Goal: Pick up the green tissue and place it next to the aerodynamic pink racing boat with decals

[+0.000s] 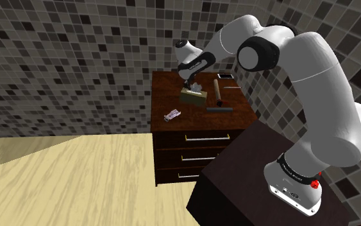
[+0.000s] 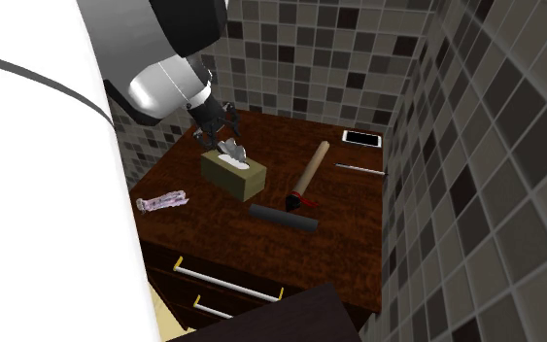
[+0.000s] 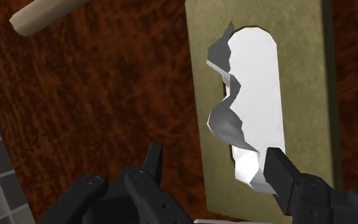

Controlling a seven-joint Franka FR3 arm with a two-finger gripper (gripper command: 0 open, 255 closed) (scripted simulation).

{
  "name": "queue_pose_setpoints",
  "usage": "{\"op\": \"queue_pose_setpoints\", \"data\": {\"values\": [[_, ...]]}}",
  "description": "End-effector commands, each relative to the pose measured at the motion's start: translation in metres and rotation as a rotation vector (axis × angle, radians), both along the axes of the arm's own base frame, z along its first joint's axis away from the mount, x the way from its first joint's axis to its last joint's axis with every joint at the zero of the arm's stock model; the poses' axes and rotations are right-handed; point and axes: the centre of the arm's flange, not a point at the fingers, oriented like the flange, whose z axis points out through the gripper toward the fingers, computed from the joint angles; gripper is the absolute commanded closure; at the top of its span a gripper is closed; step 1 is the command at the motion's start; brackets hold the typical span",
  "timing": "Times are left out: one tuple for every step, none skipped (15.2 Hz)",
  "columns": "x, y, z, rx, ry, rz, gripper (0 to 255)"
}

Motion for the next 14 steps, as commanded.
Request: {"op": "queue_pose_setpoints", "data": {"values": [[-0.002,0.0,-0.003,-0.001,0.007,-0.003,0],[-0.002,0.0,-0.004,-0.001,0.007,-0.003,0],[-0.002,0.0,-0.003,-0.001,0.007,-0.003,0],[-0.003,-0.006,-0.001,-0.001,0.007,-0.003,0],[-0.003,0.0,0.011,-0.001,0.007,-0.003,0],[-0.002,0.005,0.023,-0.001,0.007,-0.003,0],[-0.002,0.01,0.035,-0.001,0.007,-0.003,0],[-0.002,0.014,0.045,-0.001,0.007,-0.003,0],[-0.002,0.014,0.045,-0.001,0.007,-0.003,0],[-0.002,0.014,0.045,-0.001,0.007,-0.003,0],[-0.002,0.014,0.045,-0.001,0.007,-0.003,0],[-0.002,0.014,0.045,-0.001,0.007,-0.003,0],[-0.002,0.014,0.045,-0.001,0.007,-0.003,0],[-0.002,0.014,0.045,-0.001,0.007,-0.003,0]]}}
